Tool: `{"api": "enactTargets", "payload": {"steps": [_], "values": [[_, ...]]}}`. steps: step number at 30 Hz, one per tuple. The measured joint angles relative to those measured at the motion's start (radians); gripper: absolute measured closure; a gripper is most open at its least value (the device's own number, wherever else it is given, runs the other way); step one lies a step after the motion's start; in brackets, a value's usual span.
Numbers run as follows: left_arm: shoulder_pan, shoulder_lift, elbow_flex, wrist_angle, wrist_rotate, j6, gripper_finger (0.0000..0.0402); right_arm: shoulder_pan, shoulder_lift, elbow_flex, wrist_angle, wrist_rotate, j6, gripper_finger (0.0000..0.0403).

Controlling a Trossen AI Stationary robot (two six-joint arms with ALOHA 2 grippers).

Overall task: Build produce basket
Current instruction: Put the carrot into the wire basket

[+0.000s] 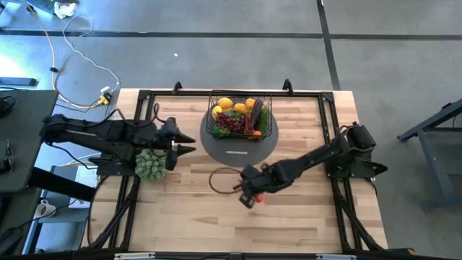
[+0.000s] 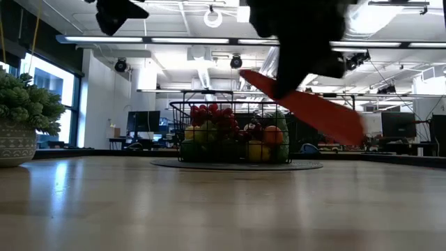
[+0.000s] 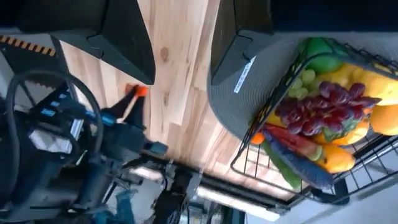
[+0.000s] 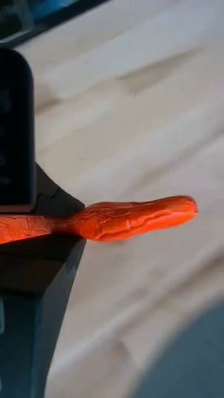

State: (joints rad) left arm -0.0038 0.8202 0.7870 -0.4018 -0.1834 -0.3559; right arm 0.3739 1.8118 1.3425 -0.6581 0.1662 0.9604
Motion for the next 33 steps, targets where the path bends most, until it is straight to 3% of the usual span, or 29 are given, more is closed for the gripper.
{"api": "enactTargets", "payload": {"steps": [11,21,33], "values": [[0.000,-0.232,-0.221,0.166,0.015,0.019,0.0258,-0.107,0.000,0.074,-0.002,0.249,0.089,0.0396],[0.002,-0.384,-0.358,0.252,0.018,0.090,0.0258,-0.245,-0.001,0.170,-0.020,0.287,0.103,0.0396],[0.004,-0.545,-0.463,0.251,-0.020,0.124,0.0258,-0.436,-0.001,0.334,-0.248,0.472,0.120,0.0396]]}}
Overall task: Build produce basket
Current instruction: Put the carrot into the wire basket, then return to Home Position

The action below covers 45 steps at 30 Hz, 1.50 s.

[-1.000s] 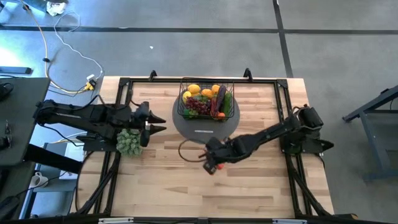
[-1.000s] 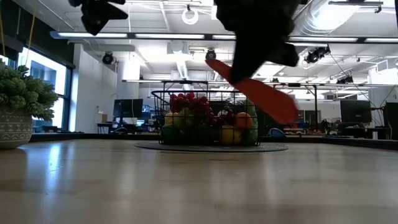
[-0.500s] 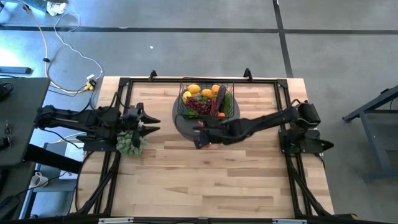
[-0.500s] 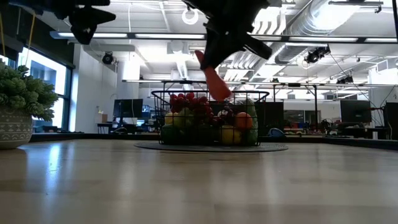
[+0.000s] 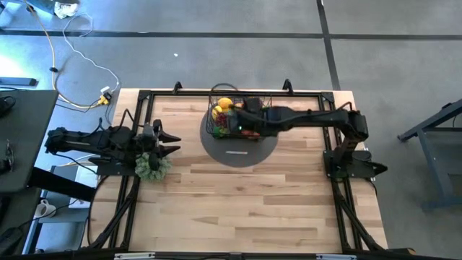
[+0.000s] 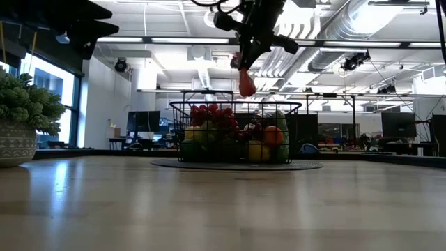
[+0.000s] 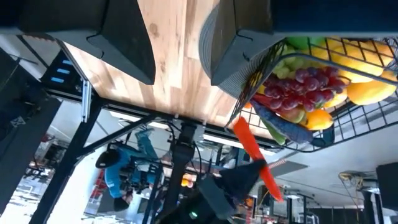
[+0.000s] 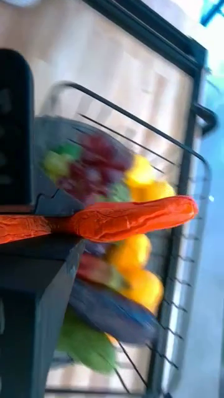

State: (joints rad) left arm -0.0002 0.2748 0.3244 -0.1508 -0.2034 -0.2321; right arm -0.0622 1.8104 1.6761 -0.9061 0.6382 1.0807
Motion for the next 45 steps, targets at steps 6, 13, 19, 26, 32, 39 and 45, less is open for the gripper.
{"api": "enactTargets", "payload": {"steps": [6,13,19,26,32,39,45], "values": [[0.000,-0.071,-0.051,0.000,-0.007,0.000,0.0258,-0.092,0.000,0.007,-0.028,0.023,-0.015,0.0396],[0.000,-0.138,-0.106,0.002,-0.020,0.000,0.0258,-0.149,0.001,-0.031,-0.076,-0.043,-0.023,0.0396],[0.000,-0.168,-0.169,0.063,-0.020,-0.001,0.0258,-0.150,0.002,-0.067,-0.083,-0.069,0.019,0.0396],[0.000,-0.168,-0.232,0.116,-0.020,0.000,0.0258,-0.155,0.002,-0.109,-0.082,-0.118,0.019,0.0381],[0.000,-0.168,-0.260,0.138,-0.017,0.000,0.0264,-0.161,0.003,-0.111,-0.085,-0.119,0.011,0.0318],[0.000,-0.167,-0.309,0.176,-0.006,-0.037,0.0266,-0.181,0.001,-0.111,-0.118,-0.127,0.011,0.0249],[0.000,-0.168,-0.310,0.211,0.039,-0.031,0.0266,-0.185,-0.016,-0.111,-0.125,-0.151,-0.034,0.0242]]}}
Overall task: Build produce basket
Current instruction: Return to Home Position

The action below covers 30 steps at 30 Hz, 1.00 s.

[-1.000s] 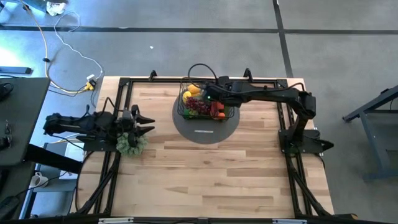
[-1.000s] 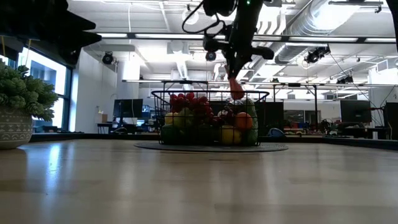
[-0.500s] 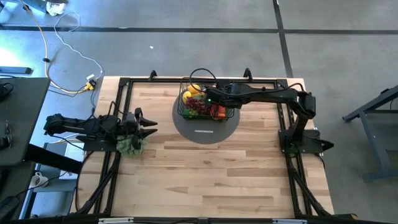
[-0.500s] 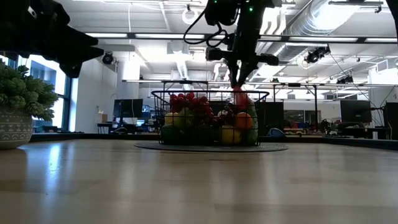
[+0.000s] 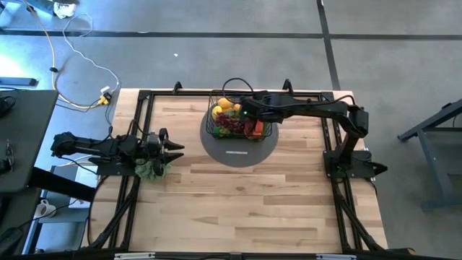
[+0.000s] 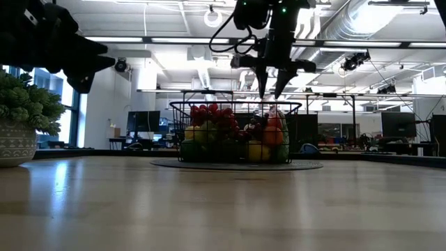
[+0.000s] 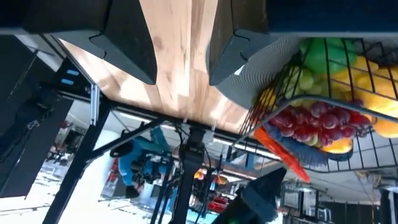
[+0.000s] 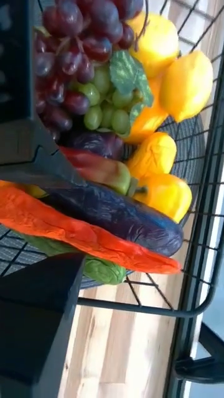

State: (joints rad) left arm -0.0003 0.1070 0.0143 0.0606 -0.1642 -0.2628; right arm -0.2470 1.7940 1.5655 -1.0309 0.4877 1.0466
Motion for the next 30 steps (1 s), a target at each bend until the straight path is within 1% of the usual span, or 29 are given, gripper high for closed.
{"api": "enactTargets", "payload": {"steps": [3,7,12,17,25,27,30], "values": [[0.000,0.000,0.000,-0.002,-0.001,0.011,0.0266,0.009,-0.012,0.007,-0.002,0.003,-0.023,0.0242],[0.000,0.000,0.000,-0.002,-0.001,0.012,0.0266,0.035,-0.038,0.028,0.015,0.016,-0.108,0.0242],[0.000,0.000,0.000,-0.004,-0.003,0.034,0.0266,0.085,-0.069,0.050,0.033,0.036,-0.216,0.0242],[0.000,0.000,0.000,-0.005,-0.004,0.032,0.0266,0.146,-0.091,0.052,0.050,0.073,-0.277,0.0242],[0.000,0.002,0.000,-0.013,-0.004,0.031,0.0266,0.213,-0.156,0.051,-0.014,0.161,-0.319,0.0242],[0.000,0.004,0.001,-0.013,-0.004,0.031,0.0266,0.215,-0.185,0.051,-0.042,0.171,-0.342,0.0242],[0.000,0.004,0.001,-0.015,-0.004,0.031,0.0266,0.215,-0.247,0.018,-0.065,0.216,-0.366,0.0242]]}}
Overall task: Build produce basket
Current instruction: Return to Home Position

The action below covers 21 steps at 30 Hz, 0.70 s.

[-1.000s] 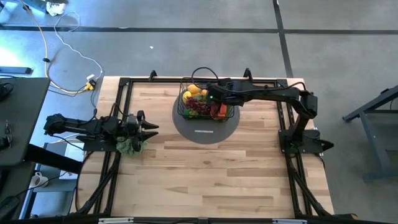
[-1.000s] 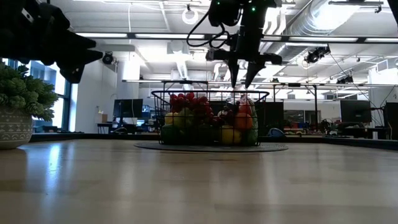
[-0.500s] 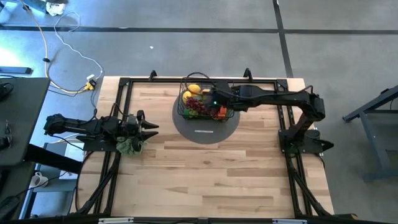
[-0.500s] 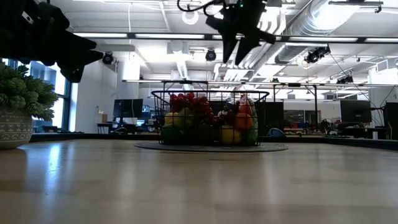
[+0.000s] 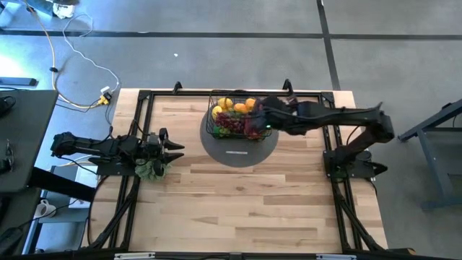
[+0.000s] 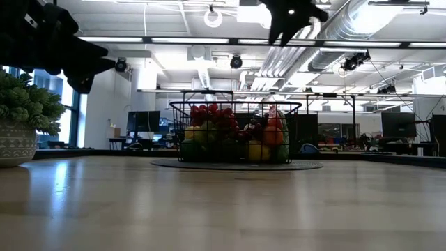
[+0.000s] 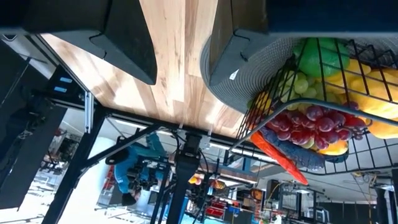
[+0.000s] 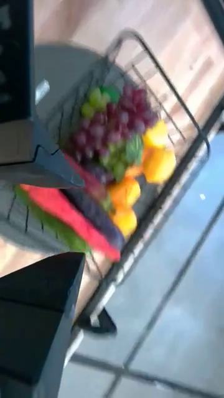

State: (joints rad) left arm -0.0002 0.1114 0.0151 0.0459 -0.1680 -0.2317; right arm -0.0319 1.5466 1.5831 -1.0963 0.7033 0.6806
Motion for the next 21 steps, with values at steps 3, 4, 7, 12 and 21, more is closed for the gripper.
{"api": "enactTargets", "payload": {"steps": [3,4,7,12,21], "values": [[0.000,0.001,0.000,0.001,0.000,0.000,0.0266,-0.001,-0.093,-0.084,0.011,0.049,-0.008,0.0242],[0.000,0.001,0.000,0.000,0.000,0.000,0.0266,-0.001,-0.131,-0.124,0.018,0.058,-0.007,0.0242],[0.000,0.001,0.000,0.001,0.000,0.000,0.0266,0.001,-0.254,-0.256,0.070,0.055,-0.006,0.0242],[0.000,0.001,0.000,0.003,0.000,0.000,0.0266,0.019,-0.459,-0.456,0.216,-0.037,-0.054,0.0242],[0.000,0.001,0.000,0.003,0.000,0.000,0.0266,0.046,-0.752,-0.716,0.363,-0.054,-0.158,0.0242]]}}
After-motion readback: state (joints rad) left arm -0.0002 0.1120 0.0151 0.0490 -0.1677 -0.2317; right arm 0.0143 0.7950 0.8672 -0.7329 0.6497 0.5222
